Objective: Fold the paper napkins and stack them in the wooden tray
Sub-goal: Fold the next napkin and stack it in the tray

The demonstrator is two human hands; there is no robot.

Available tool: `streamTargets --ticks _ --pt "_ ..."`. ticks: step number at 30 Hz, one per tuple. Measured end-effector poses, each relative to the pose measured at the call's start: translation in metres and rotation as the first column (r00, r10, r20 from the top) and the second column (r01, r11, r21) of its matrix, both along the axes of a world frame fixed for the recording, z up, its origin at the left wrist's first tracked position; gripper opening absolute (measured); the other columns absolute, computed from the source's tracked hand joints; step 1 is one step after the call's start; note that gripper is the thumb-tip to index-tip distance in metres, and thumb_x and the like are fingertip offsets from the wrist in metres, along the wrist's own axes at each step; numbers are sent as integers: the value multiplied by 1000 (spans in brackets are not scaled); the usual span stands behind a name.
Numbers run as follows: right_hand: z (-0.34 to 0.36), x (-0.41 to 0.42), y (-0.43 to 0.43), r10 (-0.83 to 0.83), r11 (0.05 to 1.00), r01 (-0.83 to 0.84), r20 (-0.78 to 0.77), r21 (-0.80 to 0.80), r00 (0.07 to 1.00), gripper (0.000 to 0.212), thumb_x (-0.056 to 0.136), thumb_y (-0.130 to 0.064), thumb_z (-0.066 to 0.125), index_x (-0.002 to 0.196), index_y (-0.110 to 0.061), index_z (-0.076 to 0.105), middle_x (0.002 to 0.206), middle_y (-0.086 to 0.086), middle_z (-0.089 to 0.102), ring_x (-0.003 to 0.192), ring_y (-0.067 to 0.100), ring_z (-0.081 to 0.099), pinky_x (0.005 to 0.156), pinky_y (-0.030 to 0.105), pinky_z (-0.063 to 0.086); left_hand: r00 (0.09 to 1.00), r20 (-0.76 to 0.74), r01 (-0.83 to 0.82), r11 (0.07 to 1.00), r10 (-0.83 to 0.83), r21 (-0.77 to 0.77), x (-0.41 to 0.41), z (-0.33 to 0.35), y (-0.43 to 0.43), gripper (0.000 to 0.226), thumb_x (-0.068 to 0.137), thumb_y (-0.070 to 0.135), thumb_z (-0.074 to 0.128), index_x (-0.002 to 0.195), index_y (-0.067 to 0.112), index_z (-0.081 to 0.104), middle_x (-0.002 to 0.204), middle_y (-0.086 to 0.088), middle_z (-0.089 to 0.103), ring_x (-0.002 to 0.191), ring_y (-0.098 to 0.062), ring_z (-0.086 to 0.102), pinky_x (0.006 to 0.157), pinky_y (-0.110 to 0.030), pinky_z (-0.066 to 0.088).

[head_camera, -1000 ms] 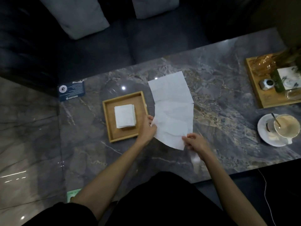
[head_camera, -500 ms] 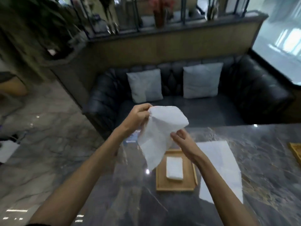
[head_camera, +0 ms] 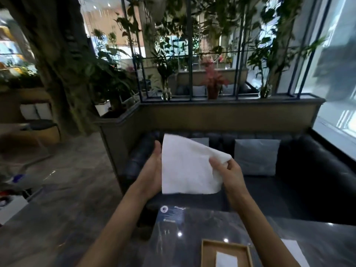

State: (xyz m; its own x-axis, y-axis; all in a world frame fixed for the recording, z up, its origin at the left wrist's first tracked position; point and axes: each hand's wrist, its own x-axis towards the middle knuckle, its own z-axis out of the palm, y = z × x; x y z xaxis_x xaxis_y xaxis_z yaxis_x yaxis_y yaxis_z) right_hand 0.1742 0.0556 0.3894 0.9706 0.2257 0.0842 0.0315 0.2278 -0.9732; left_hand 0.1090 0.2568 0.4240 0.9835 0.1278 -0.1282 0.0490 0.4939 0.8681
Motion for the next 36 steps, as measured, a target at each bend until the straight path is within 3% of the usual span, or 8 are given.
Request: streamTargets --ticks 2,4,9,13,20,27,33,36 --pt "1 1 -15 6 997 -5 17 -72 1000 18 88 -30 73 105 -25 69 105 0 75 100 23 71 90 48 58 997 49 -74 941 61 329 2 -2 -14 34 101 32 50 119 8 66 104 -7 78 99 -24 73 78 -33 58" --pt "5 3 -32 20 992 -18 17 -123 1000 20 88 -38 71 104 -26 71 102 -2 77 98 20 72 87 42 59 991 127 -101 846 40 523 6 -3 -18 24 98 15 58 118 8 68 106 -10 77 102 -31 72 79 -37 58" --pt "30 22 -82 -35 978 58 118 -201 992 20 93 -34 67 97 -16 75 88 -2 76 83 18 70 71 35 57 979 205 -121 762 -16 636 20 26 -37 19 100 15 56 113 13 70 107 -11 76 100 -33 72 85 -49 59" --pt "66 39 -119 38 970 5 173 -244 984 25 93 -31 68 108 -12 74 101 7 77 90 21 71 76 35 58 973 208 -76 721 -96 689 35 53 -50 23 100 27 56 116 17 68 110 -9 75 102 -30 72 89 -53 57" --pt "110 58 -153 111 952 -45 202 -303 973 23 94 -24 66 115 -15 73 107 8 77 95 22 73 78 33 57 969 230 -69 791 -91 608 57 85 -69 24 96 18 63 120 15 66 109 -5 76 98 -21 74 81 -37 62" --pt "126 62 -165 153 981 -128 179 -145 972 25 95 -10 61 119 -9 70 107 13 74 91 23 70 75 31 61 933 333 -76 831 -135 551 59 91 -68 28 95 6 61 119 15 70 113 -7 75 102 -22 72 81 -30 60" --pt "131 66 -152 37 993 2 329 -117 944 21 95 -2 58 96 -18 73 92 5 76 77 16 73 68 32 61 883 467 -227 833 -42 504 59 97 -66 26 97 3 56 101 18 77 98 -3 77 91 -19 73 71 -30 60" --pt "133 68 -146 47 993 6 435 -121 899 40 95 2 56 71 -23 74 76 -1 69 64 12 64 52 25 53 877 481 -254 844 -5 473 58 101 -61 34 97 0 53 92 21 79 95 -3 77 90 -25 72 77 -40 61"
